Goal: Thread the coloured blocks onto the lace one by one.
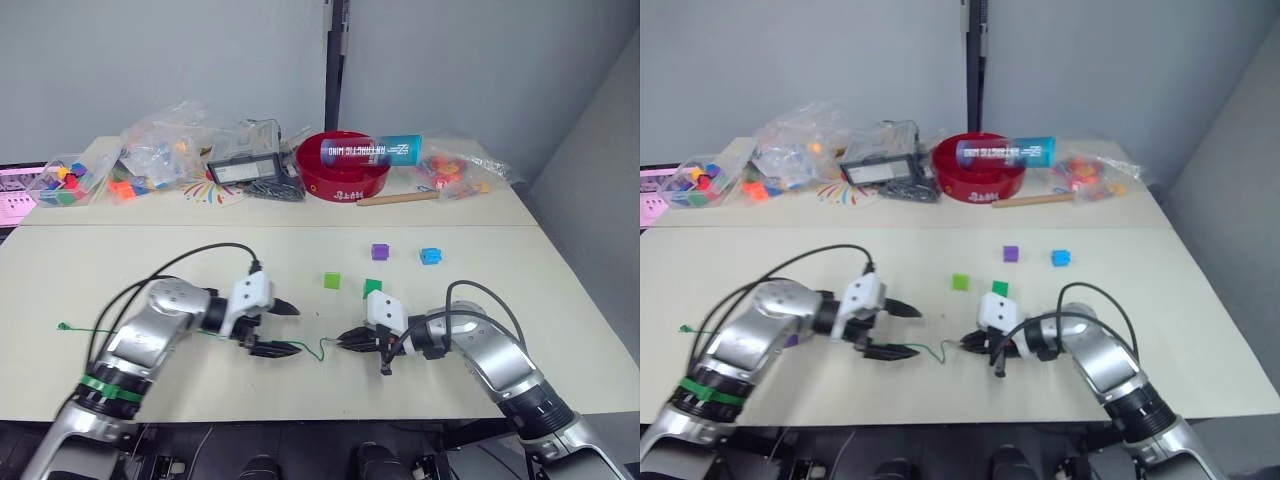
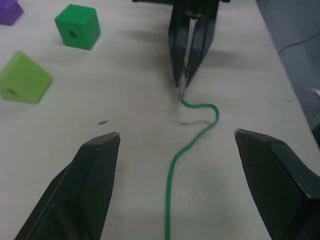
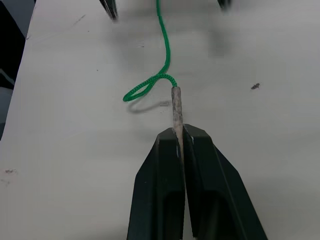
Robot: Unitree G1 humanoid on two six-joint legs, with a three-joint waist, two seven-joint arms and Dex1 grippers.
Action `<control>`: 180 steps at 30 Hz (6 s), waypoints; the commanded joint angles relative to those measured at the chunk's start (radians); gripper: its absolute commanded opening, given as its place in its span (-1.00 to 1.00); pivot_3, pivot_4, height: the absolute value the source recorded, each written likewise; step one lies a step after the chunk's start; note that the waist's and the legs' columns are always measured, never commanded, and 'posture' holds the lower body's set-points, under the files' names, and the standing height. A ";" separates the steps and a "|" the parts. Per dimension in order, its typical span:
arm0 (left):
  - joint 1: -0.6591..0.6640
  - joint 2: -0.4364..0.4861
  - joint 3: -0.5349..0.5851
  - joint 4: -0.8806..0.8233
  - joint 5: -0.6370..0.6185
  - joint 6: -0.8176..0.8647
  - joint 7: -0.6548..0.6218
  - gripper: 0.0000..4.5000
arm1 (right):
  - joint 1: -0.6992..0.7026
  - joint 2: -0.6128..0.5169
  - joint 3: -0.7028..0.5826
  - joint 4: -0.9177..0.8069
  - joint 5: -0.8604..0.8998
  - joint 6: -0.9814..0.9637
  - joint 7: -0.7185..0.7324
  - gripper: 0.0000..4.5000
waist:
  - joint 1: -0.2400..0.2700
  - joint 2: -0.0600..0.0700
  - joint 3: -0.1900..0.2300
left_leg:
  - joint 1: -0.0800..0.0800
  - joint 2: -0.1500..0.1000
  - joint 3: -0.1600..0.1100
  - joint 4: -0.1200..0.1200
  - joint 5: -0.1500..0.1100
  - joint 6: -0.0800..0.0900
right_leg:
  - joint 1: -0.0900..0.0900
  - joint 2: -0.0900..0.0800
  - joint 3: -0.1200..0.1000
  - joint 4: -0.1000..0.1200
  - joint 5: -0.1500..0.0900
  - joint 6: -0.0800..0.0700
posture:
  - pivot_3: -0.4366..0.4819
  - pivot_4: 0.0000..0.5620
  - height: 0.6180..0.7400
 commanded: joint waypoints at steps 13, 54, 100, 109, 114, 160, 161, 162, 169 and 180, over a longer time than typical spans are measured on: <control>-0.021 -0.098 -0.073 -0.093 0.022 0.140 0.106 0.70 | -0.005 -0.008 -0.002 -0.044 -0.022 0.024 -0.024 -1.00 | 0.001 0.000 0.000 | 0.000 -0.001 0.000 0.000 0.000 0.000 | 0.001 0.000 0.000 0.000 0.000 0.000 | -0.05 -0.47 0.85; -0.026 -0.100 -0.026 -0.017 -0.015 0.105 0.103 -1.00 | 0.086 -0.040 -0.250 -0.144 0.123 0.140 -0.110 0.98 | 0.005 0.000 0.000 | 0.000 -0.001 0.000 0.000 0.000 0.000 | 0.001 -0.001 0.000 0.000 0.000 0.001 | -0.05 -0.47 0.85; 0.080 -0.105 0.040 -0.050 -0.059 0.054 0.165 -1.00 | -0.194 0.322 -0.505 0.806 -0.157 -0.462 -1.107 0.46 | -0.020 0.001 -0.001 | 0.001 -0.001 0.001 0.000 0.001 -0.001 | 0.001 -0.001 0.002 -0.001 0.004 0.001 | -0.05 -0.47 0.85; 0.084 -0.106 0.028 -0.053 -0.056 0.049 0.164 -1.00 | -0.155 0.326 -0.499 0.719 -0.150 -0.491 -1.078 -0.47 | -0.024 0.001 -0.001 | 0.001 -0.001 0.001 0.000 0.001 -0.001 | 0.001 -0.001 0.002 -0.001 0.004 0.001 | -0.05 -0.47 0.85; 0.086 -0.102 0.031 -0.051 -0.054 0.042 0.165 -1.00 | 0.052 0.384 -0.466 0.289 -0.145 -0.331 -1.100 -0.47 | -0.021 0.002 -0.001 | 0.000 -0.001 0.000 -0.001 0.001 -0.001 | 0.000 -0.002 0.002 0.000 0.004 0.001 | -0.05 -0.47 0.85; 0.055 -0.089 0.032 -0.045 -0.051 0.044 0.135 -1.00 | 0.195 -0.216 -0.266 -0.158 0.267 0.040 0.046 0.99 | -0.001 0.001 -0.003 | 0.001 -0.001 0.001 0.001 0.000 0.000 | 0.003 0.000 0.001 -0.004 0.004 0.002 | -0.05 -0.47 0.85; 0.057 -0.089 0.032 -0.049 -0.051 0.045 0.136 -1.00 | 0.171 -0.220 -0.251 -0.118 0.253 0.013 0.074 0.99 | -0.001 0.002 -0.003 | 0.001 -0.001 0.001 0.001 0.000 0.000 | 0.003 -0.001 0.002 -0.004 0.004 0.002 | -0.05 -0.47 0.85; 0.066 -0.087 0.031 -0.063 -0.051 0.046 0.138 -1.00 | 0.126 -0.226 -0.212 -0.032 0.202 -0.057 0.119 0.99 | 0.001 0.001 -0.004 | 0.001 -0.001 0.001 0.001 0.000 0.000 | 0.003 -0.001 0.002 -0.004 0.004 0.002 | -0.05 -0.47 0.85; 0.092 -0.079 0.036 -0.131 -0.057 0.070 0.155 -1.00 | 0.008 -0.180 -0.120 0.243 0.073 -0.266 0.226 0.99 | 0.006 0.002 -0.003 | 0.000 -0.001 0.001 0.001 0.000 0.000 | 0.002 -0.001 0.001 -0.004 0.004 0.002 | -0.05 -0.47 0.85; 0.106 -0.064 0.029 -0.176 -0.058 0.094 0.158 -1.00 | 0.031 -0.135 -0.144 0.286 0.060 -0.328 0.212 0.17 | 0.003 0.002 -0.003 | 0.001 -0.002 0.001 0.001 0.000 0.000 | 0.002 -0.002 0.001 -0.003 0.004 0.002 | -0.05 -0.47 0.85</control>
